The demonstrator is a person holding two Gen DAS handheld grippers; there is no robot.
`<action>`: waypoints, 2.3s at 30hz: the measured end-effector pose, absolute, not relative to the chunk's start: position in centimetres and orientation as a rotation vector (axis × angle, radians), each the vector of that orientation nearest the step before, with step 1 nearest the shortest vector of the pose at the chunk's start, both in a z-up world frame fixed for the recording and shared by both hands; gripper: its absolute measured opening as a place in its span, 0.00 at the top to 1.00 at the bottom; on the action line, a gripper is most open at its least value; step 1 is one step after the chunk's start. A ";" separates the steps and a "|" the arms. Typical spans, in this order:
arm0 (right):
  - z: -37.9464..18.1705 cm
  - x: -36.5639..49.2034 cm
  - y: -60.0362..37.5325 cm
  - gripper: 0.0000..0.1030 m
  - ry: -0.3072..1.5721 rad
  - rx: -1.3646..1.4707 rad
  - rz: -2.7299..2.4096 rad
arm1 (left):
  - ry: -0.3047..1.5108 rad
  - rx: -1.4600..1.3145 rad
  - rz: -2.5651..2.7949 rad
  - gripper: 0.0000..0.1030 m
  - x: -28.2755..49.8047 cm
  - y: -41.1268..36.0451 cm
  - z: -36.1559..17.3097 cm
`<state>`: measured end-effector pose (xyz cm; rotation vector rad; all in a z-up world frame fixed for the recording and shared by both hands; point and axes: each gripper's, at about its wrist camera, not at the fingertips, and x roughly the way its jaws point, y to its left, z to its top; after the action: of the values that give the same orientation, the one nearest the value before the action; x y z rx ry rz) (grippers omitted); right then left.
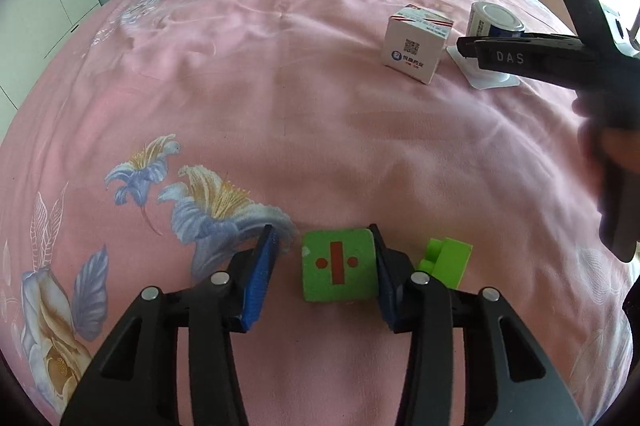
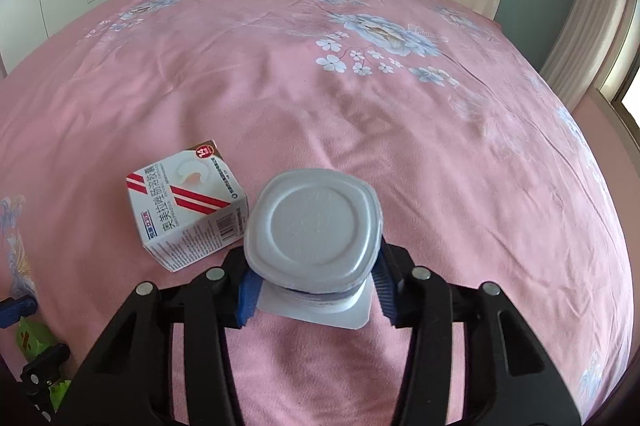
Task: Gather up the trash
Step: 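Grasp the green block with the left tool while the right tool grasps the white lidded cup, then carry the green block and white cup to the trash bin with both tools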
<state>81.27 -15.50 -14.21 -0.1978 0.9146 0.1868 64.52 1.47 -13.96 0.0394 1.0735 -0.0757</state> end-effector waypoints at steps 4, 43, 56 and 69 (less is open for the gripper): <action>-13.8 80.4 -16.3 0.53 0.910 -0.149 0.191 | 1.075 0.041 -0.091 0.69 64.4 1.4 -13.7; 20.4 39.6 -20.6 0.53 0.574 -0.317 0.149 | 0.684 0.104 -0.034 0.69 35.3 1.3 19.6; 24.4 28.3 -18.5 0.53 0.528 -0.366 0.168 | 0.617 0.131 -0.044 0.69 25.7 1.8 23.3; 19.6 21.6 -18.4 0.53 0.648 -0.320 0.265 | 0.684 0.206 -0.103 0.69 20.5 1.2 18.1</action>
<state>21.58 -18.38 19.63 -0.3198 0.6480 0.2650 20.52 1.22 18.15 0.2056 0.6839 -0.1033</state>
